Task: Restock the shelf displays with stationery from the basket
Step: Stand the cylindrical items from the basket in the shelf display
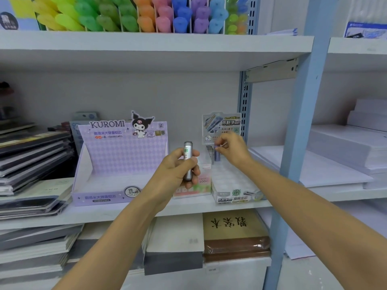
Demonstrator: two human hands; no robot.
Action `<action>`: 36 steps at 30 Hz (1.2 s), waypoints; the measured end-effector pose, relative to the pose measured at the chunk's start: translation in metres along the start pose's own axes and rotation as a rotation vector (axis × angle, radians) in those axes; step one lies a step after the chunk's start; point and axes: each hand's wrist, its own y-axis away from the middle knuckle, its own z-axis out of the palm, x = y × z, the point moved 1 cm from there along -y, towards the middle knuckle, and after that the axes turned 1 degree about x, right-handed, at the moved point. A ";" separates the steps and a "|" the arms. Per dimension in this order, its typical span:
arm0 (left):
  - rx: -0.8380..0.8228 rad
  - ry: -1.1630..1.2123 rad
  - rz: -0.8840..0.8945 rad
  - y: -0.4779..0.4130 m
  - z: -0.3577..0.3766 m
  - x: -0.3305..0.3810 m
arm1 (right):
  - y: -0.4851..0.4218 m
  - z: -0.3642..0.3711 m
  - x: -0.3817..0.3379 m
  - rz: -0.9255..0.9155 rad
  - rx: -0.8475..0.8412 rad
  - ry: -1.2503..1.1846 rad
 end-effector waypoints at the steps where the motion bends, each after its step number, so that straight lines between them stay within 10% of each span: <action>1: -0.003 -0.001 0.002 0.000 0.000 0.000 | 0.001 0.001 0.001 0.004 -0.012 0.029; 6: -0.021 -0.016 0.006 0.003 0.000 0.002 | 0.004 -0.013 -0.005 -0.028 0.032 0.077; 9: -0.020 -0.043 0.023 0.004 0.003 0.003 | 0.016 -0.034 -0.029 -0.069 0.084 -0.321; 16: -0.026 -0.025 -0.008 0.008 0.023 0.008 | 0.056 -0.060 -0.068 -0.177 -0.477 -0.696; 26: 0.091 0.007 0.027 0.014 0.041 0.015 | 0.069 -0.073 -0.065 -0.141 -0.419 -0.857; 32: 0.362 -0.639 0.432 0.037 0.045 -0.007 | 0.058 -0.084 -0.052 -0.009 0.002 -0.799; 36: 0.130 -1.092 0.601 0.050 0.044 -0.040 | 0.055 -0.070 -0.038 0.056 0.046 -0.548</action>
